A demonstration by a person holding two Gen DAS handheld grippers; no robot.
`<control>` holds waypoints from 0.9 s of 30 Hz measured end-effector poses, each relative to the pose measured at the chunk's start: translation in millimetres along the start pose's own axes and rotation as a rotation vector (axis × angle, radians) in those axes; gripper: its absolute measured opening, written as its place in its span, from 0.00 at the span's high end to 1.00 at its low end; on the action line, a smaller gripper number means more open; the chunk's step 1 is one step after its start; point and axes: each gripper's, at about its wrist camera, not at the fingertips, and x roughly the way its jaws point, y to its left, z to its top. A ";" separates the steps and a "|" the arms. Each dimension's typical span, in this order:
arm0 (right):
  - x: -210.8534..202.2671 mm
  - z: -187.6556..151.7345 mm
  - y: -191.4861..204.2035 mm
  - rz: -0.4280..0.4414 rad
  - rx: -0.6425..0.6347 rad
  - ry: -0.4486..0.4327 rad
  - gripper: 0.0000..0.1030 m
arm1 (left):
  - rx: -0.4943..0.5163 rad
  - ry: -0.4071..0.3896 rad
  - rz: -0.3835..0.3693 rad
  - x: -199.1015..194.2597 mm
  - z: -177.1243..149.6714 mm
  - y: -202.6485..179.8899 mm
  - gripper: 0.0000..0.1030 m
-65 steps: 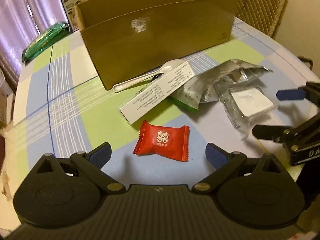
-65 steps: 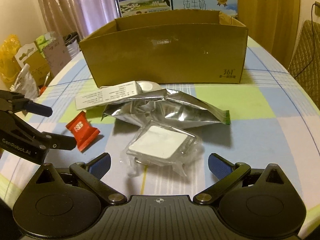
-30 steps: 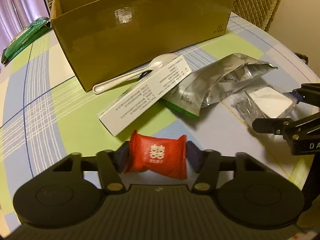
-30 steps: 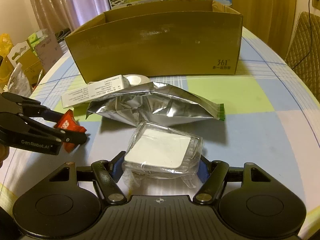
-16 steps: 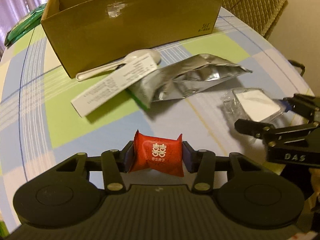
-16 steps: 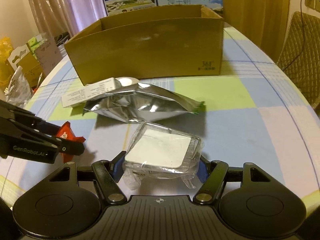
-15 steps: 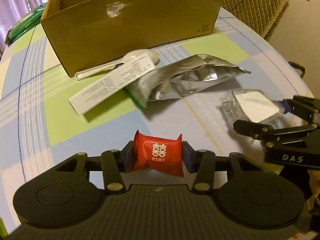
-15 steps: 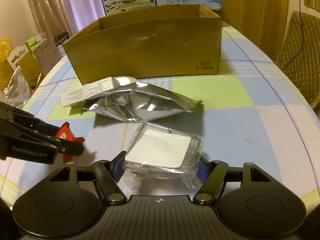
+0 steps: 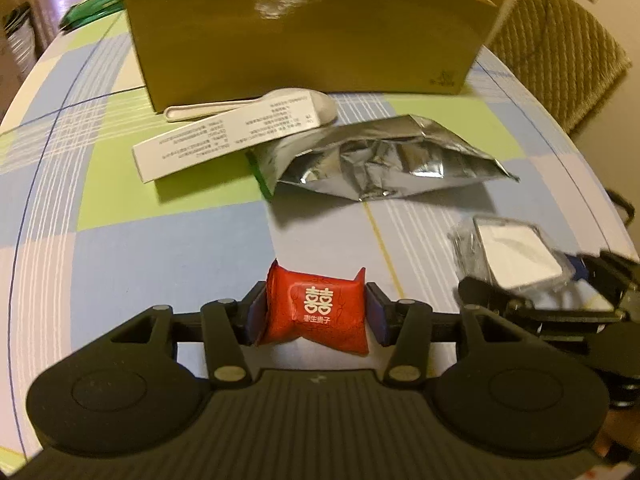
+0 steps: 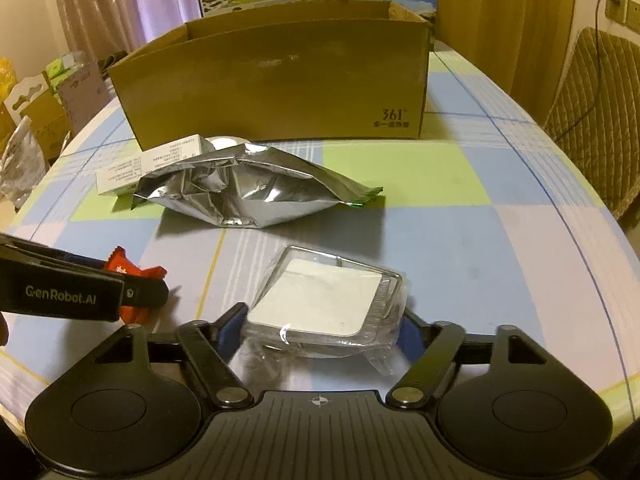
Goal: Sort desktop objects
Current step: 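Lift and carry the candy and white pad over the cardboard box with both tools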
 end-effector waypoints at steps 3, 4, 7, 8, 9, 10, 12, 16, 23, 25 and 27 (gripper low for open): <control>2.0 0.2 -1.0 -0.006 0.009 0.000 0.20 | -0.019 -0.011 0.002 -1.5 -1.3 3.1 0.55; 2.6 0.5 -0.8 -0.007 0.009 -0.003 0.20 | -0.018 -0.013 0.002 -2.0 -1.1 2.8 0.55; 4.3 1.5 -0.5 -0.007 0.014 -0.010 0.20 | -0.013 -0.018 0.005 -2.5 -2.6 2.2 0.55; 5.2 1.6 -0.5 -0.007 0.017 -0.009 0.21 | -0.013 -0.021 0.006 -2.5 -3.3 2.0 0.55; 5.5 1.4 -0.4 -0.011 0.019 -0.010 0.22 | -0.014 -0.025 0.007 -2.5 -3.6 2.1 0.55; 5.3 1.4 -0.3 -0.015 0.020 -0.011 0.28 | -0.015 -0.027 0.007 -3.5 -4.0 1.2 0.55; 4.4 1.9 -0.1 -0.019 0.019 -0.017 0.33 | -0.018 -0.032 0.007 -3.9 -4.5 1.6 0.55; 0.8 2.5 -1.7 -0.022 0.027 -0.036 0.37 | -0.033 -0.049 0.010 -8.3 -5.3 2.8 0.57; -8.9 6.0 -0.6 -0.014 0.020 -0.072 0.37 | -0.030 -0.067 0.013 -22.6 -1.7 -1.2 0.57; -11.6 6.6 0.0 -0.012 0.018 -0.078 0.37 | -0.029 -0.070 0.016 -26.5 -1.0 -2.5 0.57; -14.6 7.6 0.4 -0.010 0.016 -0.087 0.37 | -0.027 -0.072 0.020 -29.7 -0.8 -3.6 0.57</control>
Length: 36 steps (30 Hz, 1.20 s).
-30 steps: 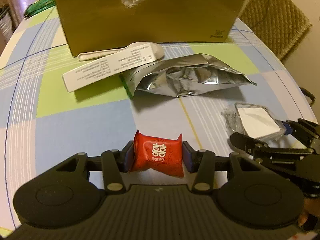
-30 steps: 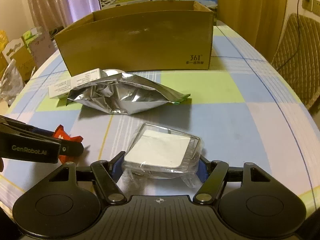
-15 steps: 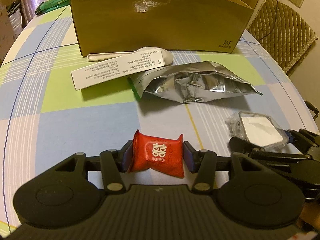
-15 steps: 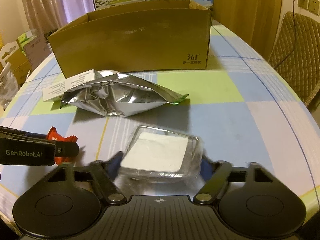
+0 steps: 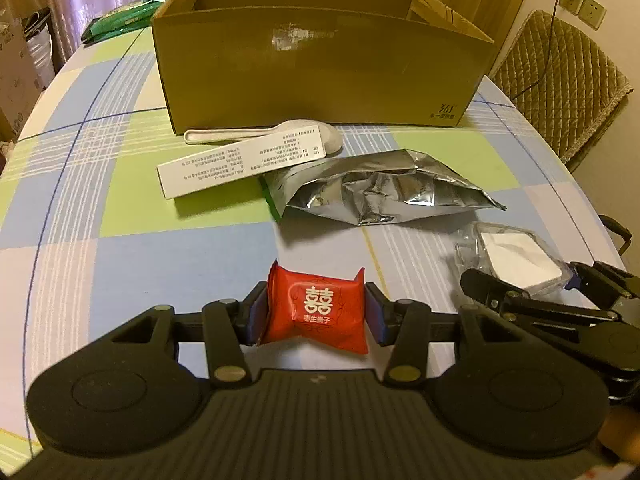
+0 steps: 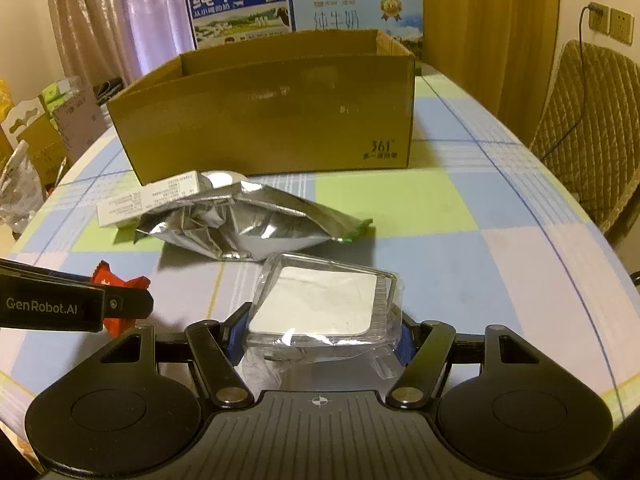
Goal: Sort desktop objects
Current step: 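Lift and carry the candy and white pad over the cardboard box with both tools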
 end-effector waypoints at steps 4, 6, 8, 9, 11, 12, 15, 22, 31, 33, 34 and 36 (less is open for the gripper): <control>-7.6 1.4 0.6 0.002 -0.007 -0.016 0.37 | 0.000 -0.011 0.005 -9.7 -0.1 -2.3 0.57; -9.7 1.3 1.2 0.003 -0.008 -0.018 0.37 | 0.002 -0.019 0.006 -14.2 0.1 -3.6 0.57; -13.4 1.4 1.4 0.002 -0.011 -0.024 0.37 | 0.005 -0.027 0.005 -18.3 0.6 -4.8 0.57; -15.2 1.7 1.5 0.001 -0.012 -0.028 0.37 | 0.006 -0.032 0.006 -20.0 0.9 -5.4 0.57; -18.6 2.7 0.7 -0.001 -0.012 -0.036 0.37 | 0.006 -0.040 0.005 -23.8 1.5 -6.0 0.57; -20.3 3.4 0.5 -0.003 -0.012 -0.040 0.37 | 0.006 -0.044 0.004 -25.1 1.6 -6.1 0.57; -25.2 6.0 0.1 -0.003 -0.011 -0.051 0.37 | 0.004 -0.057 0.003 -30.5 2.9 -5.9 0.57; -36.3 27.3 1.2 0.010 -0.021 -0.093 0.37 | 0.000 -0.103 -0.002 -42.5 21.1 -0.3 0.57; -36.7 90.0 -0.4 0.034 -0.065 -0.172 0.37 | 0.023 -0.191 0.015 -55.2 75.7 6.0 0.57; -34.3 102.4 -0.3 0.037 -0.072 -0.189 0.37 | 0.024 -0.213 0.011 -56.4 90.4 7.7 0.57; -32.4 110.3 0.1 0.037 -0.075 -0.199 0.37 | 0.024 -0.225 0.011 -56.5 98.3 7.9 0.57; -29.1 123.7 -0.3 0.039 -0.081 -0.219 0.37 | 0.025 -0.246 0.012 -56.3 113.1 7.7 0.57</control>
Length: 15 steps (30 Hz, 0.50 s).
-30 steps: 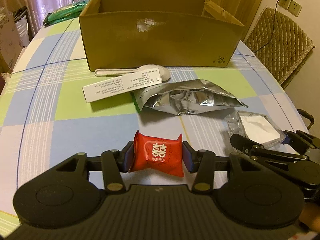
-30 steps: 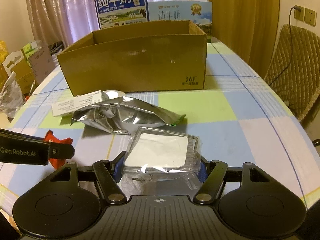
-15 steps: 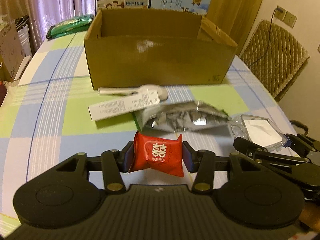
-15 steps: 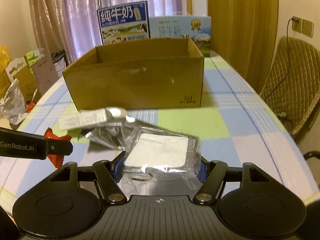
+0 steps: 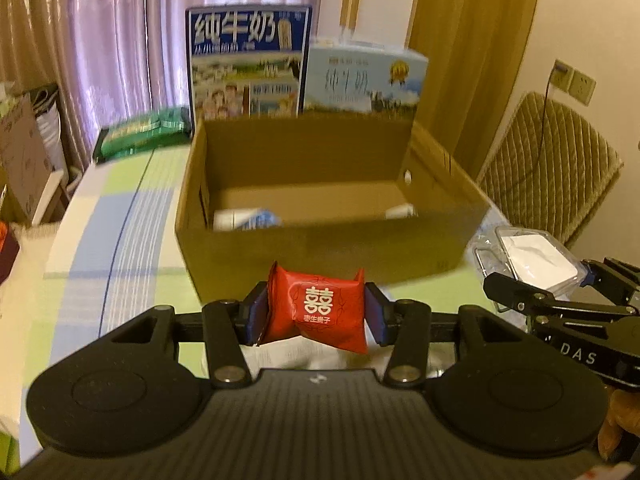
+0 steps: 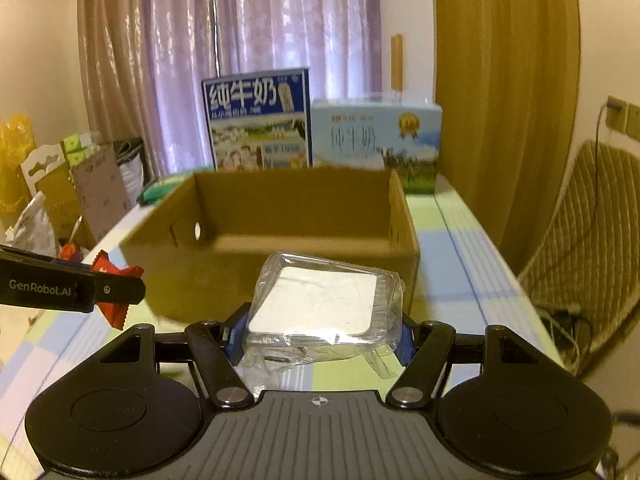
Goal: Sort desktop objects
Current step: 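Lift and carry the candy and white pad over the cardboard box with both tools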
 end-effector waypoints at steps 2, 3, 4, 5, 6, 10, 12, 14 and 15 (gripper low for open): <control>9.1 12.2 -1.6 0.006 -0.004 -0.016 0.37 | -0.003 -0.022 0.000 4.4 14.2 0.8 0.57; 13.8 18.5 -1.9 0.010 -0.005 -0.022 0.37 | -0.002 -0.033 -0.001 7.5 21.7 1.1 0.57; 17.9 23.8 -3.2 0.013 -0.004 -0.029 0.37 | -0.004 -0.043 -0.003 11.2 28.7 1.9 0.57; 23.3 30.2 -4.2 0.016 -0.003 -0.038 0.37 | -0.005 -0.049 -0.005 14.7 33.0 3.5 0.57; 28.4 35.6 -5.6 0.017 -0.002 -0.046 0.37 | -0.007 -0.056 -0.005 19.7 38.9 5.2 0.57; 53.5 56.4 -11.6 0.015 0.006 -0.076 0.37 | -0.026 -0.072 0.010 41.9 53.9 14.1 0.57; 65.6 63.5 -15.1 0.011 0.004 -0.088 0.37 | -0.032 -0.074 0.014 53.1 57.8 17.1 0.57; 76.9 68.5 -18.8 0.009 0.007 -0.094 0.37 | -0.037 -0.072 0.019 64.9 59.3 19.8 0.57; 82.1 69.5 -20.7 0.009 0.010 -0.095 0.37 | -0.039 -0.070 0.021 69.6 59.3 21.1 0.57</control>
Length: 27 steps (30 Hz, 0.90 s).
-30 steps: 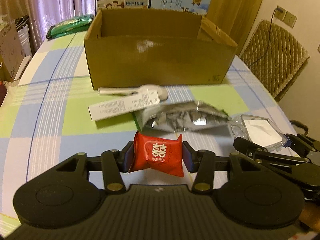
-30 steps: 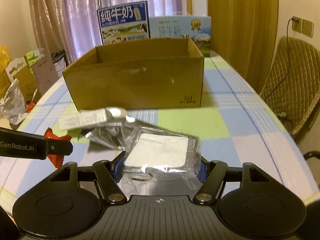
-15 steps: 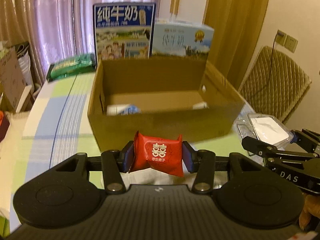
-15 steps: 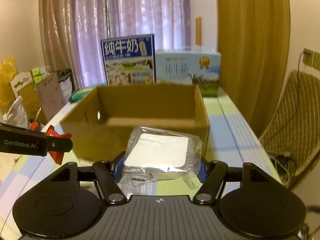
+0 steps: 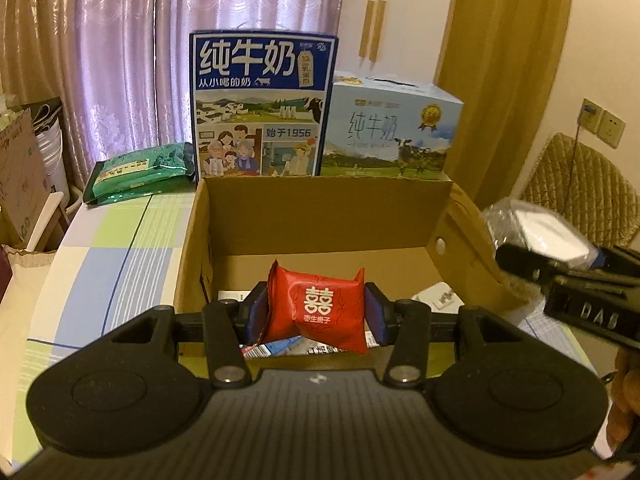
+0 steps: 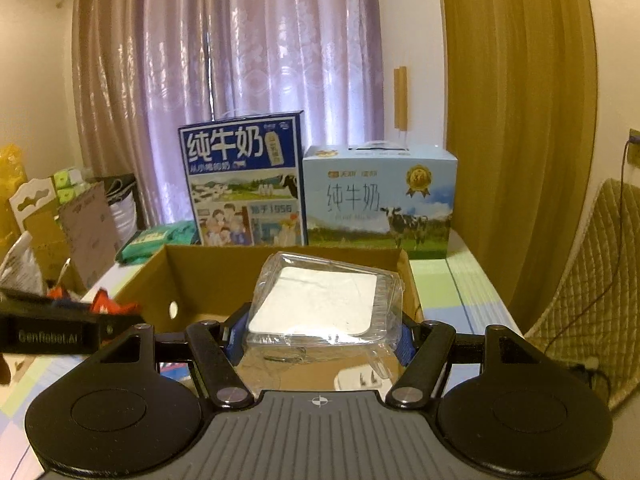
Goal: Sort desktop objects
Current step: 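Lift and carry the candy and white pad over the cardboard box with both tools, then open both tools to drop the candy and white pad into the cardboard box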
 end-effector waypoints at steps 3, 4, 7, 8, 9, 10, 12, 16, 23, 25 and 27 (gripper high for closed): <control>15.2 -2.1 -3.7 -0.004 0.003 0.009 0.37 | -0.010 0.003 0.002 12.9 -2.4 5.5 0.57; 18.4 -4.2 -4.6 -0.003 0.003 0.014 0.37 | -0.009 0.006 0.004 17.9 -3.1 6.6 0.57; 31.1 -8.9 -4.6 0.002 -0.005 0.033 0.37 | -0.017 0.020 0.010 31.0 -5.1 10.9 0.57; 34.7 -10.2 -4.0 0.005 -0.007 0.039 0.37 | -0.026 0.024 0.013 34.9 -5.9 13.0 0.57; 38.8 -11.0 -3.1 0.008 -0.013 0.045 0.37 | -0.032 0.028 0.014 38.1 -6.7 14.6 0.57; 41.7 -11.6 -2.1 0.009 -0.018 0.047 0.37 | -0.034 0.033 0.012 41.3 -7.6 15.8 0.57; 47.1 -10.7 0.4 0.011 -0.031 0.046 0.37 | -0.038 0.038 0.014 45.5 -8.6 18.2 0.57; 55.4 -10.5 3.4 0.016 -0.041 0.050 0.37 | -0.047 0.043 0.013 53.7 -8.3 21.5 0.56; 61.9 -14.4 2.4 0.011 -0.041 0.067 0.37 | -0.053 0.034 0.013 59.4 -9.0 22.5 0.43; 61.6 -14.0 2.0 0.010 -0.038 0.065 0.37 | -0.049 0.041 0.012 60.4 -9.8 22.3 0.43; 62.0 -14.0 2.3 0.010 -0.036 0.065 0.37 | -0.047 0.043 0.013 60.3 -10.3 21.6 0.43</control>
